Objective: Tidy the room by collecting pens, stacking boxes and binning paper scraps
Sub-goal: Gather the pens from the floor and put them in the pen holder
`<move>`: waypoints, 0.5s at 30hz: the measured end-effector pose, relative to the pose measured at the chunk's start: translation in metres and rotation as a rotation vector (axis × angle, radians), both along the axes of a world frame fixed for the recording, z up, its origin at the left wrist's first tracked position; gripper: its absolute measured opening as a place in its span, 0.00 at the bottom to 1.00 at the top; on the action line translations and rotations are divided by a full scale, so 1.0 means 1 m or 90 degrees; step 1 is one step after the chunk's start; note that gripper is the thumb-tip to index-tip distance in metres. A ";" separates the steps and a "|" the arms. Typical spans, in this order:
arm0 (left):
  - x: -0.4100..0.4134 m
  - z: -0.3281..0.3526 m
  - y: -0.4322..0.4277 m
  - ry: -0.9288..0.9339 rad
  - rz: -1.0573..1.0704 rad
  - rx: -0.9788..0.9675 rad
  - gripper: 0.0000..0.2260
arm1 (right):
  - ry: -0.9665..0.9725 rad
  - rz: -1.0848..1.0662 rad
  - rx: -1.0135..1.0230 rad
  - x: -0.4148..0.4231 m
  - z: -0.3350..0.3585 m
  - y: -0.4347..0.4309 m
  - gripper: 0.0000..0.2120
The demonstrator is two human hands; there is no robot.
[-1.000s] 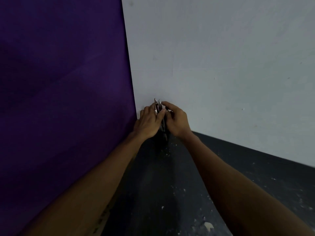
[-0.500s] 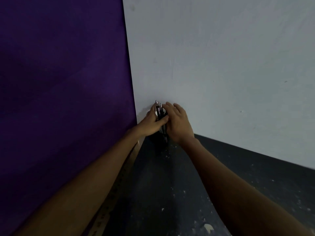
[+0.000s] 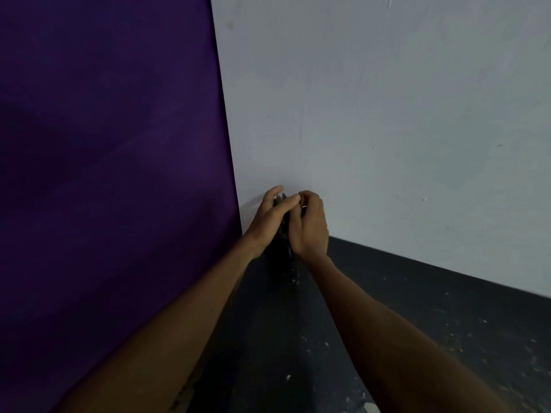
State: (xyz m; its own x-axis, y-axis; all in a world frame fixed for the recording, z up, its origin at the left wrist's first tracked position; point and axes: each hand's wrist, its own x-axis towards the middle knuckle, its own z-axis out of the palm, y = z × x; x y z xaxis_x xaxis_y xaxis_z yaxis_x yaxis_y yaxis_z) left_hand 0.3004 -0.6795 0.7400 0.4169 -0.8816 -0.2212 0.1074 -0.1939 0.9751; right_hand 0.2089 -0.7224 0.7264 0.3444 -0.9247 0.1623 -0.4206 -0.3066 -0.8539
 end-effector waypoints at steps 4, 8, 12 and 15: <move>0.000 0.004 -0.003 0.052 -0.002 -0.004 0.42 | 0.041 -0.060 -0.061 0.013 0.007 -0.004 0.18; 0.001 0.011 -0.001 0.061 0.024 0.004 0.42 | 0.019 -0.037 -0.014 0.017 0.020 -0.009 0.26; 0.002 0.018 0.003 0.001 0.039 0.027 0.36 | 0.011 -0.025 0.026 0.006 0.028 -0.015 0.29; 0.002 0.027 0.009 -0.047 0.072 0.062 0.31 | 0.038 -0.006 0.021 -0.003 0.037 -0.018 0.29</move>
